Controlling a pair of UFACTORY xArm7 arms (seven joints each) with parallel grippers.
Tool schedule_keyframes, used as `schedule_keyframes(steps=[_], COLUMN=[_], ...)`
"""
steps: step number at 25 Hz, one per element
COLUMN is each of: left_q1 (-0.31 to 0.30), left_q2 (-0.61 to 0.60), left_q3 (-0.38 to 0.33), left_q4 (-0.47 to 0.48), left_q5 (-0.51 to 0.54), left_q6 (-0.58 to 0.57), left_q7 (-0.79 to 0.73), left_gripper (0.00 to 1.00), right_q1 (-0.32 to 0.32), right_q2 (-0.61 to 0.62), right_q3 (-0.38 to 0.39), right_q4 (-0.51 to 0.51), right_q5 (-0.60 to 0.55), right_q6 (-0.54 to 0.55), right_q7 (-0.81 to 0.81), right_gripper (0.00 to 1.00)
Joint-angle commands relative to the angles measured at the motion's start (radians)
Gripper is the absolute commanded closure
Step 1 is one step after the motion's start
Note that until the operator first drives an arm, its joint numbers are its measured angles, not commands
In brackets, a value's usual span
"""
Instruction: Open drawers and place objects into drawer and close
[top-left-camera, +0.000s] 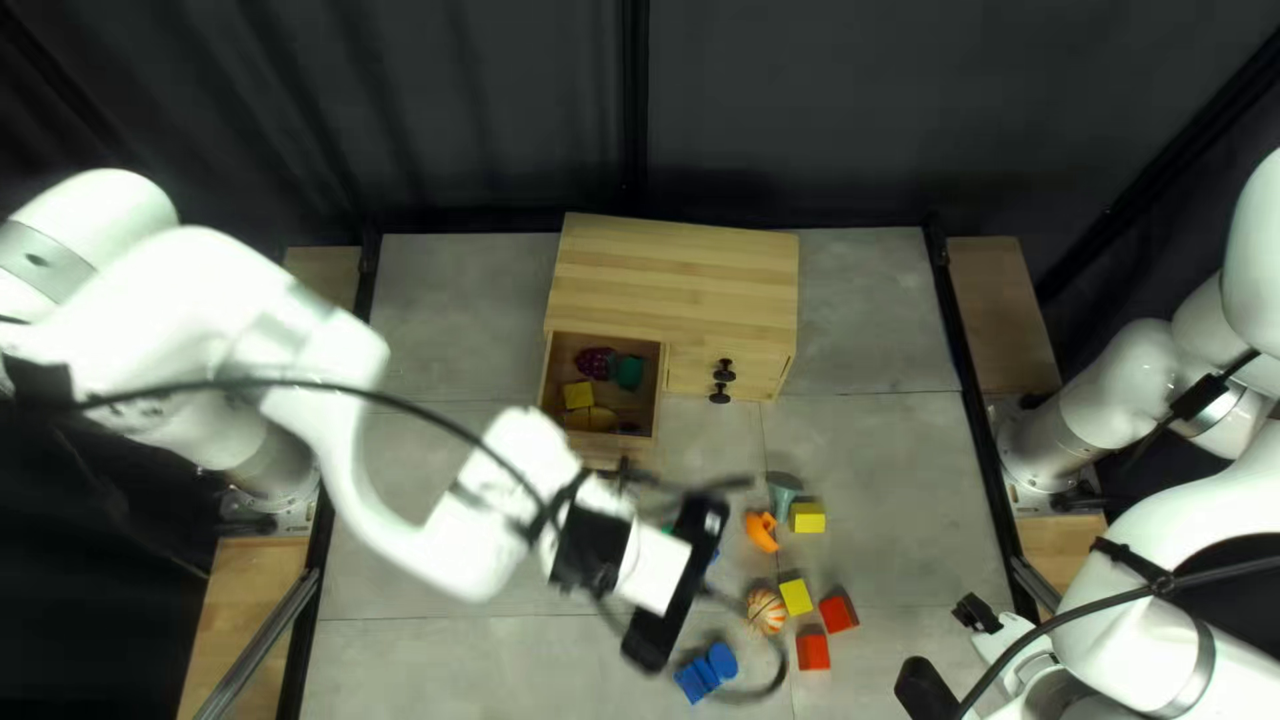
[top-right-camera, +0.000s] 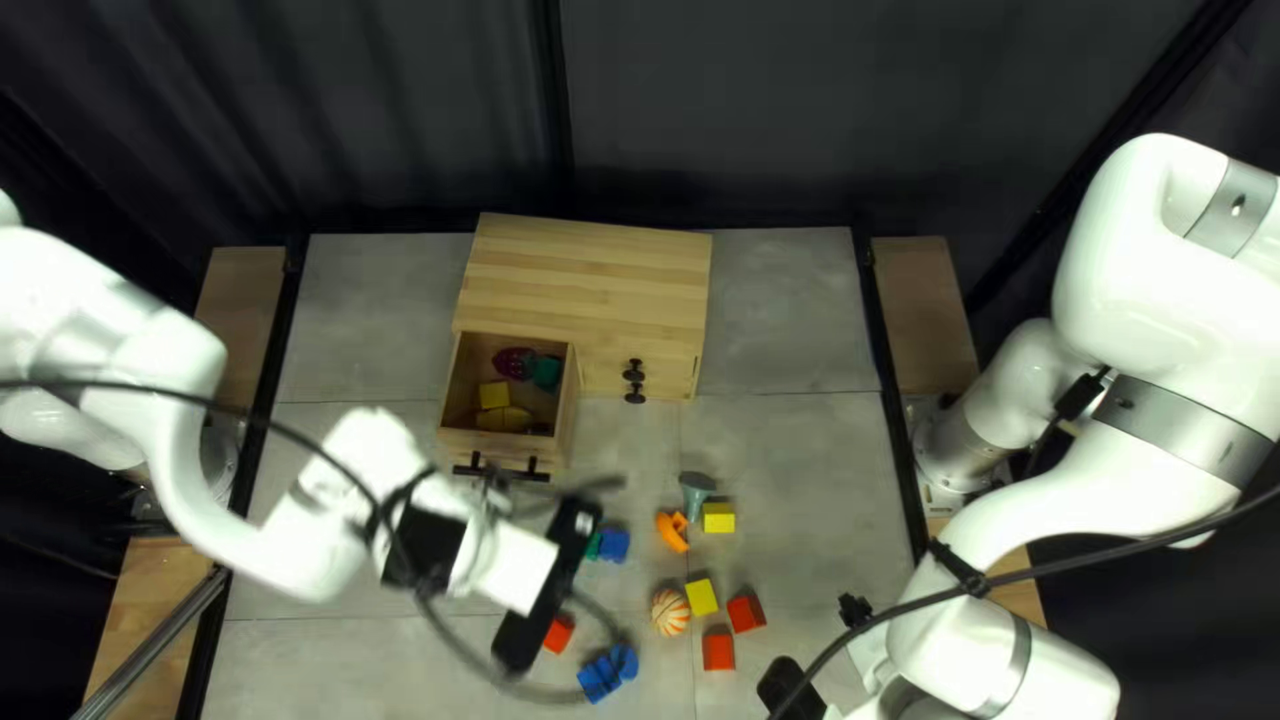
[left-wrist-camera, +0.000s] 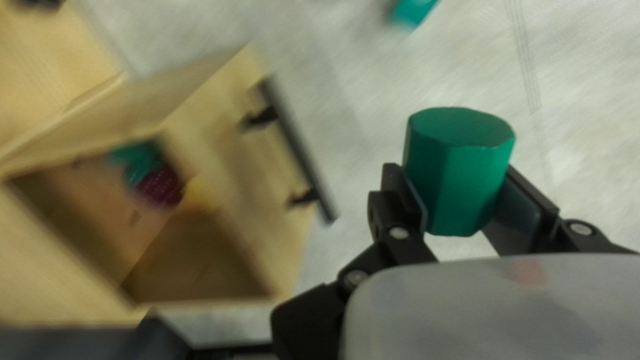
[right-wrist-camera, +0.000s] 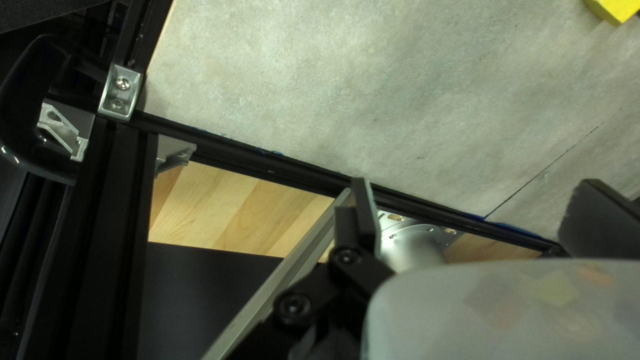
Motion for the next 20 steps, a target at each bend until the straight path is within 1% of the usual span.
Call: schedule_keyframes(steps=[1, 2, 4, 5, 6, 7, 10, 12, 14, 17, 19, 20], left_q1=[0.045, 0.049, 0.066, 0.069, 0.080, 0.082, 0.089, 0.079, 0.047, 0.013, -0.040, -0.050], left_q2=[-0.023, -0.025, -0.038, -0.043, -0.074, -0.079, -0.164, -0.176, -0.174, -0.153, -0.083, -0.065], left_q3=[0.047, 0.052, 0.066, 0.069, 0.078, 0.079, 0.087, 0.077, 0.041, 0.006, -0.045, -0.054], left_q4=[-0.064, -0.072, -0.116, -0.128, -0.176, -0.184, -0.276, -0.285, -0.272, -0.241, -0.172, -0.157], left_q5=[0.050, 0.056, 0.066, 0.066, 0.060, 0.058, 0.040, 0.042, 0.049, 0.047, 0.046, 0.048], left_q6=[-0.062, -0.071, -0.117, -0.129, -0.165, -0.171, -0.224, -0.221, -0.188, -0.164, -0.138, -0.134], left_q7=[-0.023, -0.027, -0.035, -0.037, -0.041, -0.042, -0.068, -0.094, -0.151, -0.160, -0.148, -0.141], left_gripper=[1.00, 1.00, 1.00, 0.87, 0.52, 0.00, 0.00, 0.00, 0.00, 0.00, 0.00, 0.00], right_q1=[0.000, 0.000, 0.000, 0.000, 0.000, 0.000, 0.000, 0.000, 0.000, 0.000, 0.000, 0.000], right_q2=[0.000, 0.000, 0.000, 0.000, 0.000, 0.000, 0.000, 0.000, 0.000, 0.000, 0.000, 0.000], right_q3=[0.000, 0.000, 0.000, 0.000, 0.000, 0.000, 0.000, 0.000, 0.000, 0.000, 0.000, 0.000], right_q4=[0.000, 0.000, 0.000, 0.000, 0.000, 0.000, 0.000, 0.000, 0.000, 0.000, 0.000, 0.000], right_q5=[0.000, 0.000, 0.000, 0.000, 0.000, 0.000, 0.000, 0.000, 0.000, 0.000, 0.000, 0.000], right_q6=[0.000, 0.000, 0.000, 0.000, 0.000, 0.000, 0.000, 0.000, 0.000, 0.000, 0.000, 0.000], right_q7=[0.000, 0.000, 0.000, 0.000, 0.000, 0.000, 0.000, 0.000, 0.000, 0.000, 0.000, 0.000], right_gripper=[0.00, 0.00, 0.00, 0.00, 0.00, 0.00, 0.00, 0.00, 0.00, 0.00, 0.00, 0.00])
